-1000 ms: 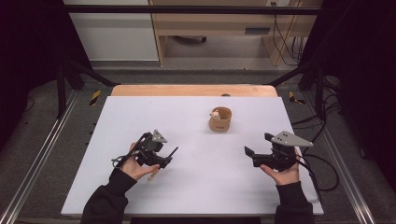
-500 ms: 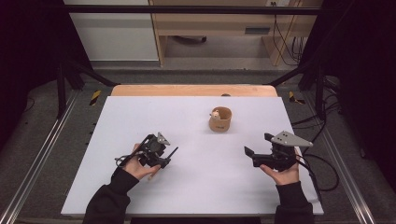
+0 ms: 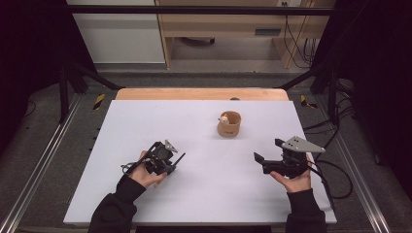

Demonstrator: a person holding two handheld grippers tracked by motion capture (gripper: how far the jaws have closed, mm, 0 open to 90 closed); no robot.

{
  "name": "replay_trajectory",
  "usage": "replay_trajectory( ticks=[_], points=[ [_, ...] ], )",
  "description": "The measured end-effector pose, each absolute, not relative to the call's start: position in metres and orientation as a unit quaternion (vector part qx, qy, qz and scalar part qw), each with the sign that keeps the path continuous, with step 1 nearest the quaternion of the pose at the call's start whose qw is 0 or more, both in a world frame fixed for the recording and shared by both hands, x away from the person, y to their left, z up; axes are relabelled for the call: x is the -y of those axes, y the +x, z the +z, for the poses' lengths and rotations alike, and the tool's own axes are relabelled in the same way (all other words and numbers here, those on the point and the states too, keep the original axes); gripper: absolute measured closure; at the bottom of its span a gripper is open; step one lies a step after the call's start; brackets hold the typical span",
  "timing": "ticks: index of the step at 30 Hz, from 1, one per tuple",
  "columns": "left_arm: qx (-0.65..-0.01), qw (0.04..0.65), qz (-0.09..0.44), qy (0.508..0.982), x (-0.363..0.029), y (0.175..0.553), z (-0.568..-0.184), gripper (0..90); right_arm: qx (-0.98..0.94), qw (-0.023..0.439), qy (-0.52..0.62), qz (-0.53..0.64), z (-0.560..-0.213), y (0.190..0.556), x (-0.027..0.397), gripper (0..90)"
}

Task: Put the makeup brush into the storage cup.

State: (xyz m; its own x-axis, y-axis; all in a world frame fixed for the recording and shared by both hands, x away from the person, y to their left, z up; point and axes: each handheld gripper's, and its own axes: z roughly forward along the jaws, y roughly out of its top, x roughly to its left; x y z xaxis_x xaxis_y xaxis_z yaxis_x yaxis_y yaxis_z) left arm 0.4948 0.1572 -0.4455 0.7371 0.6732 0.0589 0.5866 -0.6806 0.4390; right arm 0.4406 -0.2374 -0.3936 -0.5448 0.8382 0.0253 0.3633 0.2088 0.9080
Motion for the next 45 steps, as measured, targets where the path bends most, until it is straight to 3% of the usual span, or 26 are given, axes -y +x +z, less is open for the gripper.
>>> replay_trajectory(
  ticks=[19,45],
  points=[
    [-0.352,0.186,0.097,0.912,-0.155,0.498,-0.450,81.4,-0.737,0.248,0.407,0.479,-0.393,0.441,0.237,8.5],
    [-0.347,0.187,0.083,0.915,-0.165,0.497,-0.450,79.6,-0.737,0.247,0.407,0.479,-0.394,0.441,0.237,8.5]
  ],
)
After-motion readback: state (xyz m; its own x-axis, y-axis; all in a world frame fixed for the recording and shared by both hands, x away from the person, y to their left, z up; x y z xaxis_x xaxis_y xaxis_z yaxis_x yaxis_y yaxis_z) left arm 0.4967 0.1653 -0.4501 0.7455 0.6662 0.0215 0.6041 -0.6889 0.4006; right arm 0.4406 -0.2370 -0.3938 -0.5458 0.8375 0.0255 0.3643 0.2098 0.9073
